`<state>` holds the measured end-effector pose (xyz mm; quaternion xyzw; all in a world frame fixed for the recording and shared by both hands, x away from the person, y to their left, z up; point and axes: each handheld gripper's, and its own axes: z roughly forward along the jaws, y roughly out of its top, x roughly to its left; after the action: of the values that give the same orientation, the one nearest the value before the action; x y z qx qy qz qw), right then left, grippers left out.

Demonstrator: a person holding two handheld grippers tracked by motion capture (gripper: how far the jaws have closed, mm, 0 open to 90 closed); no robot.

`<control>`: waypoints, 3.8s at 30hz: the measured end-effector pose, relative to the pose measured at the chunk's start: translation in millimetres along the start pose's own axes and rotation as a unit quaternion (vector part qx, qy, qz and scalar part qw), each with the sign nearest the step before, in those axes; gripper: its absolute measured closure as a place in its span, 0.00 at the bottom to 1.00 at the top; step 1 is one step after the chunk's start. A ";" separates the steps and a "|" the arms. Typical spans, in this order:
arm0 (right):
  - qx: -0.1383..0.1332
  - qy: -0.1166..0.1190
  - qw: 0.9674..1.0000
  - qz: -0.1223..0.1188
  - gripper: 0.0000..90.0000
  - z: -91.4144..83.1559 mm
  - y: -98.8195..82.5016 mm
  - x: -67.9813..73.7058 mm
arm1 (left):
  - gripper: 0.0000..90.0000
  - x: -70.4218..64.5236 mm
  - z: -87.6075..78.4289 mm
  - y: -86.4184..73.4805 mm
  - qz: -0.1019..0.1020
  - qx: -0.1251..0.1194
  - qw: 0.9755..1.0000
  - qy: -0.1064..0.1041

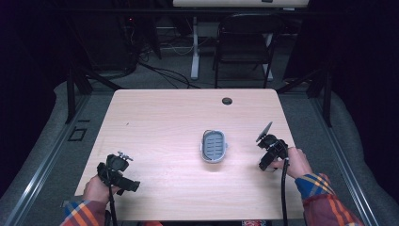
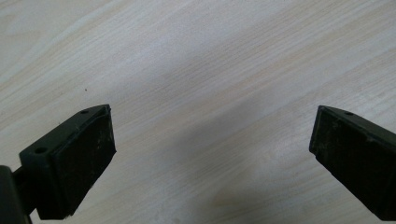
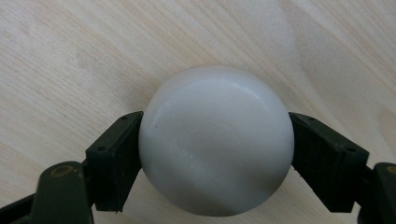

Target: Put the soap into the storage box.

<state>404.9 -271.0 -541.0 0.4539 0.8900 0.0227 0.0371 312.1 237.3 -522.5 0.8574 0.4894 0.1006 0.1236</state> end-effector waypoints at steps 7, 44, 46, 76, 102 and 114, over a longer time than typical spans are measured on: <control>0.021 -0.003 1.000 -0.010 0.27 -2.0 1.7 -0.2 | 0.00 0.0 0.0 0.0 -0.001 0.000 1.000 0.000; 0.000 0.003 1.000 -0.014 0.27 -11.3 2.8 3.6 | 0.00 -0.5 0.4 0.2 0.002 -0.001 1.000 0.002; -0.002 0.003 1.000 -0.016 0.27 -10.8 3.0 4.6 | 0.00 -0.6 0.5 0.2 0.002 -0.001 1.000 0.002; 0.003 0.011 0.998 -0.059 0.27 -19.7 27.3 23.9 | 0.00 -1.0 0.5 0.1 0.004 0.000 1.000 0.000; -0.013 0.007 0.997 -0.077 0.27 -31.4 47.6 28.1 | 0.00 -1.1 0.6 0.2 0.004 0.001 1.000 0.000; -0.019 0.007 0.996 -0.087 0.27 -36.5 62.4 31.2 | 0.00 -1.2 0.6 0.1 0.004 0.001 1.000 0.000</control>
<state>433.8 -209.4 -501.5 0.3740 0.9257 0.0393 0.0413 311.7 236.1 -523.1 0.8592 0.4863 0.1003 0.1230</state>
